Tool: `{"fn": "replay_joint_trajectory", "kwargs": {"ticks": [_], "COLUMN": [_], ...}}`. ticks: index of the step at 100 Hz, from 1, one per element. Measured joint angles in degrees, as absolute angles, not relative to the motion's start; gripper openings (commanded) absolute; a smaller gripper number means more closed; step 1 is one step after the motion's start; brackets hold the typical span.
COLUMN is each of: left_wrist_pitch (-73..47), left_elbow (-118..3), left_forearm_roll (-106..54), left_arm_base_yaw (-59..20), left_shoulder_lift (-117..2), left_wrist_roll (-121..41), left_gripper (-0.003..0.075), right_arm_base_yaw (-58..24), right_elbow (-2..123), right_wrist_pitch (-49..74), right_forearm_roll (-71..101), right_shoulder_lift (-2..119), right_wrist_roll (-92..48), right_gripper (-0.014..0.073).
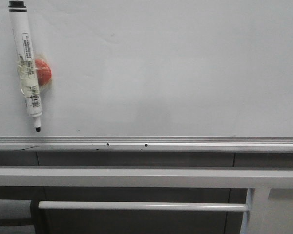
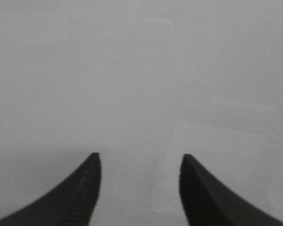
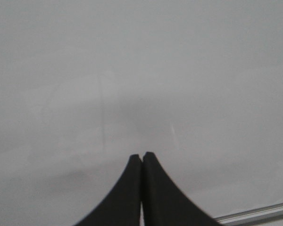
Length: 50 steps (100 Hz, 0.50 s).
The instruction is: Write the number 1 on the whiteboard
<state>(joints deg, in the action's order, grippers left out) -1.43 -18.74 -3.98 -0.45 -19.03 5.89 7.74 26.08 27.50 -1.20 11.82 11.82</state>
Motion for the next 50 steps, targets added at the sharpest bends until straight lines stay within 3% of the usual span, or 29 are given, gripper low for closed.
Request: {"fn": "replay_joint_trajectory", "kwargs": {"ticks": [22, 50], "left_wrist_pitch": [2.45, -7.69], "left_elbow": [-18.74, -18.5], "left_forearm_roll": [-3.98, -5.48], "left_arm_base_yaw": [-0.45, -6.09], "left_shoulder_lift": [-19.03, -19.03], "left_wrist_roll": [6.0, 6.0], "left_gripper": [0.0564, 0.0564], "right_arm_base_yaw": [7.74, 7.74], "right_elbow": [26.08, 26.08], "right_wrist_pitch": [28.1, 29.62], "right_forearm_roll": [0.0, 1.36], "right_shoulder_lift": [11.82, 11.82], "right_wrist_roll": [11.82, 11.82], "right_gripper": [-0.0063, -0.0063]}}
